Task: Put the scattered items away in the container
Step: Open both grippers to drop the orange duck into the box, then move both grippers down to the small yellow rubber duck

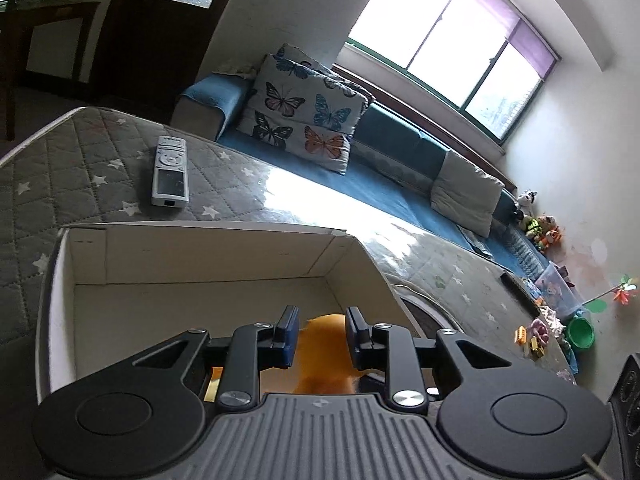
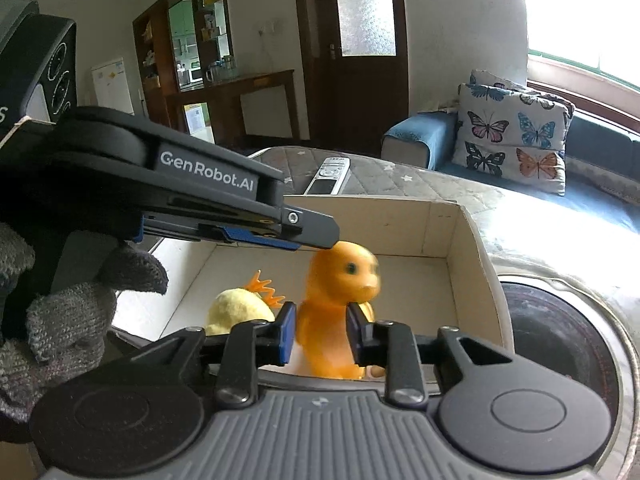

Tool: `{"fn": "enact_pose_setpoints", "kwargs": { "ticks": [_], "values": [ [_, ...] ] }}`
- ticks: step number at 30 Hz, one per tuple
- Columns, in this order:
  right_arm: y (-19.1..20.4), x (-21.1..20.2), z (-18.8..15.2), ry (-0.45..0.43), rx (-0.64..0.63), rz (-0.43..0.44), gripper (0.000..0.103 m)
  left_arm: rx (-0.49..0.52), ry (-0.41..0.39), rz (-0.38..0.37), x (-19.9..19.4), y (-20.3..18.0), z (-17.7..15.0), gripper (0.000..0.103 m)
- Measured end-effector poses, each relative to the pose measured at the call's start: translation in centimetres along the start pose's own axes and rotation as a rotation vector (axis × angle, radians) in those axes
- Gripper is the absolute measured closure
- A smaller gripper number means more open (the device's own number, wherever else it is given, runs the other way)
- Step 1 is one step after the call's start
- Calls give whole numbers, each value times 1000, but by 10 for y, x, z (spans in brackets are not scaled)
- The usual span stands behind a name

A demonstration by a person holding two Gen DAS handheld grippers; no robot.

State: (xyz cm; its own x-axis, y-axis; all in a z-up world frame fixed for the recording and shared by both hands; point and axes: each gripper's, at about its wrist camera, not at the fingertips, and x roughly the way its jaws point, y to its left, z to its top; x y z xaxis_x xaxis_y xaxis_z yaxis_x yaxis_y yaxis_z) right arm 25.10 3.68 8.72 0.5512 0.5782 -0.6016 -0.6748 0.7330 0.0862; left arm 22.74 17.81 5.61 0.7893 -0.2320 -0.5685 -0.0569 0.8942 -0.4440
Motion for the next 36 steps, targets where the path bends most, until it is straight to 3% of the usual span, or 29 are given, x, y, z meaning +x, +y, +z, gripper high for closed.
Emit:
{"fn": "enact_pose_setpoints", "kwargs": {
  "ticks": [9, 13, 25, 27, 28, 36],
  "values": [
    [5, -31, -6, -18, -47, -12, 68, 25, -15, -5, -19, -15, -9, 75],
    [2, -48, -12, -26, -64, -24, 58, 39, -11, -13, -28, -28, -19, 75],
    [-7, -96, -49, -38, -50, -59, 51, 101, 54, -21, -38, -68, -64, 74],
    [-9, -103, -56, -40, -41, -64, 45, 109, 62, -23, -39, -74, -70, 74],
    [-10, -107, -59, -43, -40, -70, 38, 111, 66, -25, -40, -77, -74, 74],
    [-16, -137, -90, -56, 0, -114, 34, 142, 123, -41, -36, -100, -103, 74]
  ]
}}
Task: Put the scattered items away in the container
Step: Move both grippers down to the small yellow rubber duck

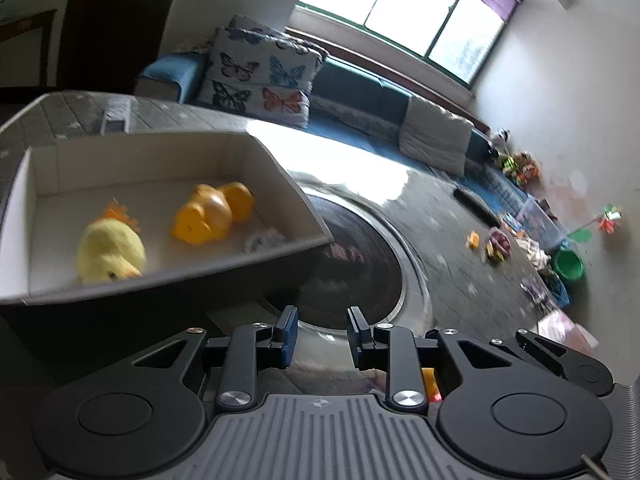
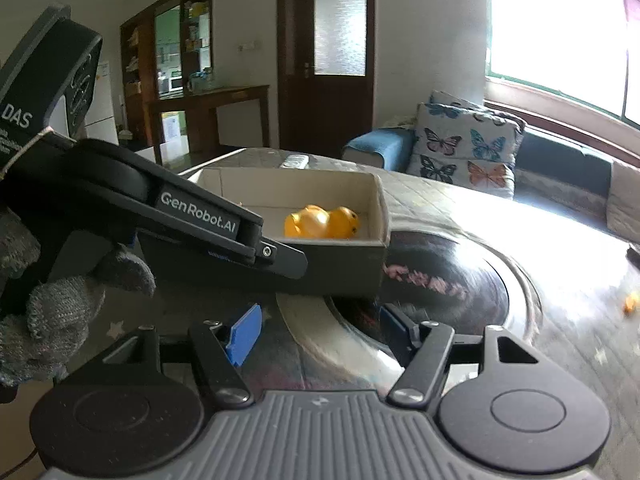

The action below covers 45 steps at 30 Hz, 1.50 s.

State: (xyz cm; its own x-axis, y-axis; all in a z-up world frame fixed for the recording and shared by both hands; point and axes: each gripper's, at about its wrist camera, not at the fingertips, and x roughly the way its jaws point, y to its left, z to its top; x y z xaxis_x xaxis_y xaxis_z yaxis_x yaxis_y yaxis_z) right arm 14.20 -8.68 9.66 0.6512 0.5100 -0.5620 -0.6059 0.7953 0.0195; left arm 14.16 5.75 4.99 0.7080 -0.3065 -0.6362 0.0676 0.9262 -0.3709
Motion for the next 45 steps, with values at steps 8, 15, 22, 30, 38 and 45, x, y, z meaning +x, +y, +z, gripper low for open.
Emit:
{"fn": "enact_pose_setpoints", "kwargs": {
  "ticks": [8, 15, 22, 30, 38, 45],
  "values": [
    [-11, -21, -29, 13, 48, -56, 33, 30, 54, -28, 15, -23, -18, 74],
    [-22, -29, -53, 41, 97, -86, 32, 50, 75, -33, 22, -35, -24, 74],
    [-32, -32, -70, 63, 126, -119, 31, 59, 100, -42, 29, -41, -31, 74],
    [-48, -26, -82, 98, 144, -157, 28, 72, 122, -60, 33, -50, -38, 74],
    [-51, -19, -87, 108, 151, -157, 28, 70, 140, -54, 39, -52, -39, 74],
    [-50, -11, -78, 109, 114, -118, 26, 68, 153, -66, 41, -53, -40, 74]
  ]
}}
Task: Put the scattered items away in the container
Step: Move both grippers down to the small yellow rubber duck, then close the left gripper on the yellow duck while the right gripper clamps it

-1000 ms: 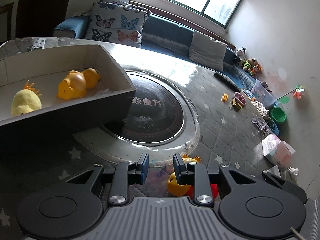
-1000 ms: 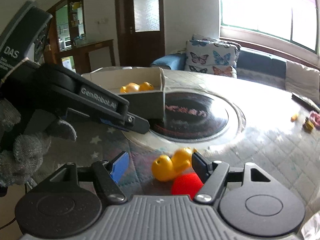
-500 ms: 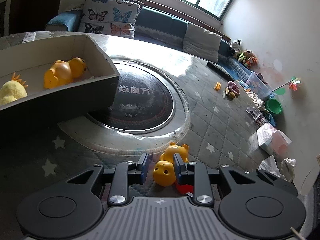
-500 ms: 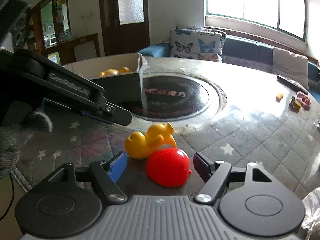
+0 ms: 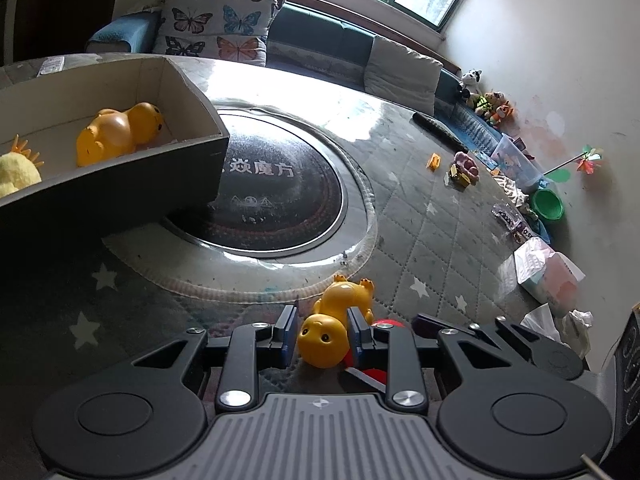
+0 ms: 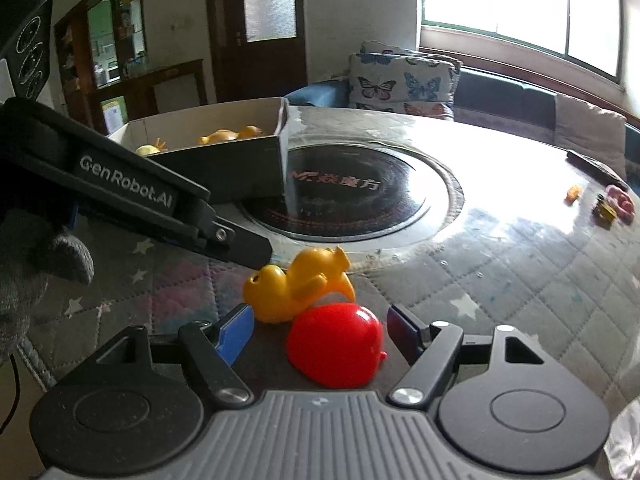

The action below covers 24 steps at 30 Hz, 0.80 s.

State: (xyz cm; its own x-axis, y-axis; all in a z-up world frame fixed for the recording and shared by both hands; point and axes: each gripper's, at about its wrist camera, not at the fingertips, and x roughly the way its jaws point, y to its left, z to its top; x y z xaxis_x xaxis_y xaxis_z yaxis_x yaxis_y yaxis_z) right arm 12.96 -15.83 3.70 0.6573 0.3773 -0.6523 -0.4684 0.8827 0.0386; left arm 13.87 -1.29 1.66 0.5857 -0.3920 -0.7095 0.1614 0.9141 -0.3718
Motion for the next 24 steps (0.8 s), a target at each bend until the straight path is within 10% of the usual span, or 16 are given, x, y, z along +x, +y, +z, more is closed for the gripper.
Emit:
{"fn": "enact_pose_setpoints", "kwargs": {
  "ticks": [24],
  "values": [
    [6, 27, 15, 19, -196, 122, 21, 0, 55, 10, 16, 8, 1, 70]
  ]
}}
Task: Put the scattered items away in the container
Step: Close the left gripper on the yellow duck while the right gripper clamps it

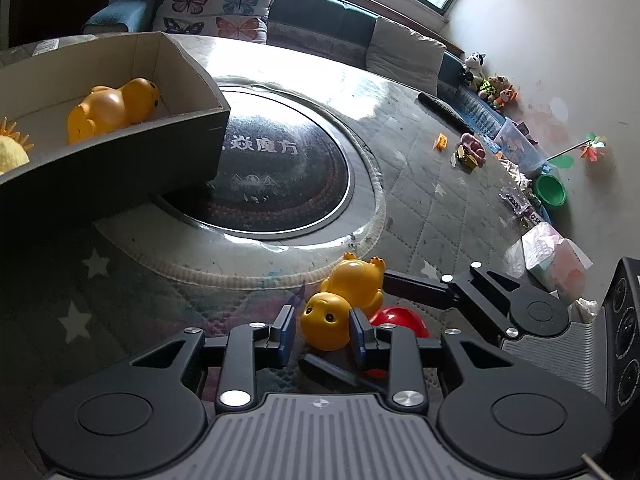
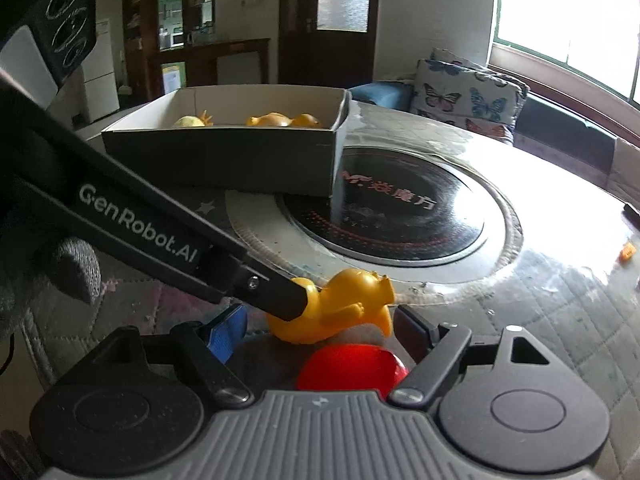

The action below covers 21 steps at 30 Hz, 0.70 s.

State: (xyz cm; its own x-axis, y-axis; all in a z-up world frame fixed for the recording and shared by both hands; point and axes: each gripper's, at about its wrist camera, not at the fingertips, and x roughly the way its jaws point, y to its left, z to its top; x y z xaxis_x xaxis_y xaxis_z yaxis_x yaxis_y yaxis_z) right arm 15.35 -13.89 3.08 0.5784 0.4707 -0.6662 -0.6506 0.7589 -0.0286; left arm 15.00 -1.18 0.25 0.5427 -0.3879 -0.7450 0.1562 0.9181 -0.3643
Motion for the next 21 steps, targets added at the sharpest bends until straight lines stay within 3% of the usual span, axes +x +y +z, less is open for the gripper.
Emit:
{"fn": "enact_pose_setpoints", "kwargs": {
  "ticks": [12, 21],
  "values": [
    [25, 1, -2, -12, -42, 105, 20, -48, -23, 53, -11, 28, 2, 72],
    [13, -5, 8, -45, -19, 43, 20, -80, -24, 46, -13, 39, 0, 71]
  ]
}}
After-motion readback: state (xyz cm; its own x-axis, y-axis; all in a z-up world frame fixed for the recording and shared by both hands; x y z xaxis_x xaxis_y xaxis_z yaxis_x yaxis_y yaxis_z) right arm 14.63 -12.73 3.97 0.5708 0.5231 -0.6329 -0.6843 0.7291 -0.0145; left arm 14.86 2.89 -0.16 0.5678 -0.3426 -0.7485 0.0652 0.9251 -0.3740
